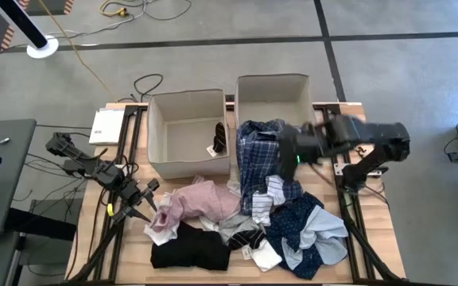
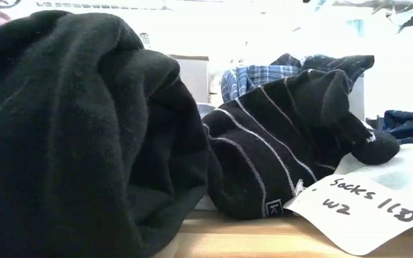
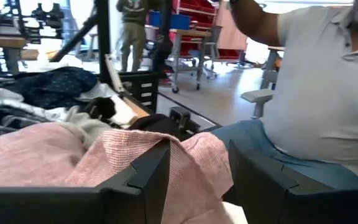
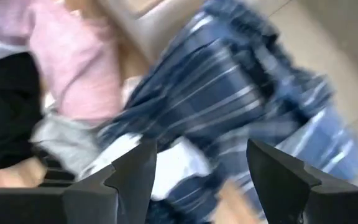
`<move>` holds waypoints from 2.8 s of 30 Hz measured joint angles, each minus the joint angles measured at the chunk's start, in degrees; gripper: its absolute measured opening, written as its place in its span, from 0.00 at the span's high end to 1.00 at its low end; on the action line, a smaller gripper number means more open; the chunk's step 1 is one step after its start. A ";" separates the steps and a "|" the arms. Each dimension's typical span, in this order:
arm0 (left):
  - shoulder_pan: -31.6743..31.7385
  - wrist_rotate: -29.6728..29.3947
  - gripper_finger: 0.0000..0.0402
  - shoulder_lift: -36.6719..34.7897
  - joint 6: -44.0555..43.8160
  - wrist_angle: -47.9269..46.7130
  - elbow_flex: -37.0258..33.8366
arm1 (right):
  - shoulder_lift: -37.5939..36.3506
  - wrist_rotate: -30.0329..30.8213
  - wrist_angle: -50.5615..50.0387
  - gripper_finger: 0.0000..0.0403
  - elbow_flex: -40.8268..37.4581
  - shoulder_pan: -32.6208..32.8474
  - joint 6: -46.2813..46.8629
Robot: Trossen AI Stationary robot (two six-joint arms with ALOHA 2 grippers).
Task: Sort clothes
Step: Put the blue pants into the right white laundry bin
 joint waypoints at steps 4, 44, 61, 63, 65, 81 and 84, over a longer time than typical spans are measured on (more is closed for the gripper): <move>0.02 -1.74 0.61 0.00 2.21 1.11 0.00 | 0.10 5.43 1.37 0.35 -5.94 8.28 11.18; 0.00 7.65 0.61 0.02 -2.30 6.48 2.42 | 0.13 32.79 70.25 0.71 -60.38 2.18 16.04; 0.00 -0.68 0.61 0.75 3.81 7.48 3.84 | 0.11 36.25 75.35 1.00 -50.63 10.24 -3.89; 0.00 -2.61 0.61 1.37 4.09 7.52 3.89 | 0.11 37.31 75.19 1.00 -47.35 10.60 -8.83; 0.00 -4.44 0.61 2.30 4.11 7.72 3.91 | 0.10 37.85 74.75 1.00 -44.22 10.62 -14.05; 0.00 -7.11 0.61 16.57 3.87 19.24 4.02 | 0.04 48.19 48.79 1.00 -15.57 3.39 -37.55; 0.00 -7.12 0.61 19.53 3.46 21.78 4.02 | 0.04 48.26 40.38 1.00 -11.18 -0.55 -36.22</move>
